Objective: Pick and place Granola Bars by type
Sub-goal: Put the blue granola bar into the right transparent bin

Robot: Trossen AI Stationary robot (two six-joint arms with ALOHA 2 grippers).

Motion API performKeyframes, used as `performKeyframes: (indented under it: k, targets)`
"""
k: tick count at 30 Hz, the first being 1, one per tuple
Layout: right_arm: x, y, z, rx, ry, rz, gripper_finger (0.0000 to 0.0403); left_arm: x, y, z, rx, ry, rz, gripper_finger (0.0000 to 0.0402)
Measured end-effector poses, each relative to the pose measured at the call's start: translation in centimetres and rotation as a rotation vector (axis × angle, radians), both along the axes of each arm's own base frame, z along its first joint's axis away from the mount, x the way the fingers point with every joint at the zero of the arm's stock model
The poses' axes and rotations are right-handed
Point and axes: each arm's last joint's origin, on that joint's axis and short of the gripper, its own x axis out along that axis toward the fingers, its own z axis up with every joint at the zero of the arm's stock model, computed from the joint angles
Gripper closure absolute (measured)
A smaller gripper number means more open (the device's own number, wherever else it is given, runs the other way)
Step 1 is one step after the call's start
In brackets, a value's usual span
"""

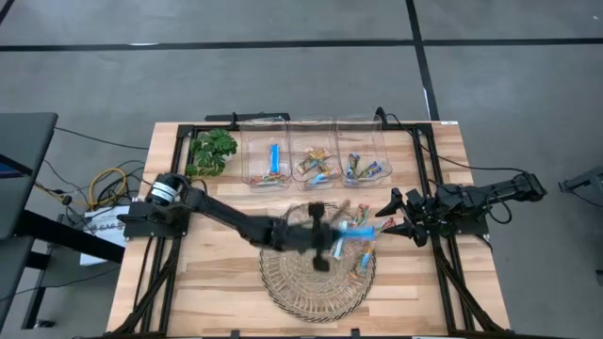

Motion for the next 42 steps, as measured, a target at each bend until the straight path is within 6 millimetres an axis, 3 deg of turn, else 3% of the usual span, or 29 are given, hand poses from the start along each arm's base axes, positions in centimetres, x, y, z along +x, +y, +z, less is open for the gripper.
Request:
performKeyframes:
  k: [8,16,21,26,32,38,42]
  targets:
    - [0.0,0.0,0.0,0.000,0.000,0.000,0.0132,0.6,7.5,3.5,0.022,-0.136,0.252,0.0362]
    - [0.0,0.0,0.0,0.000,0.000,0.000,0.0132,1.4,15.5,4.1,-0.046,-0.180,0.253,0.0365]
    - [0.0,0.0,0.0,0.000,0.000,0.000,0.0132,3.1,18.9,3.4,-0.061,-0.169,0.242,0.0365]
    - [0.0,0.0,0.0,0.000,-0.001,0.000,0.0132,5.8,20.7,2.2,-0.061,-0.086,0.199,0.0365]
    - [0.0,0.0,0.0,0.000,-0.001,-0.001,0.0132,8.6,21.3,1.3,0.009,0.054,0.147,0.0365]
    - [0.0,0.0,0.0,0.000,0.000,0.000,0.0132,8.8,21.9,1.2,0.028,0.111,0.213,0.0357]
    - [0.0,0.0,0.0,0.000,0.000,0.000,0.0132,8.5,22.4,1.0,0.052,0.141,0.282,0.0317]
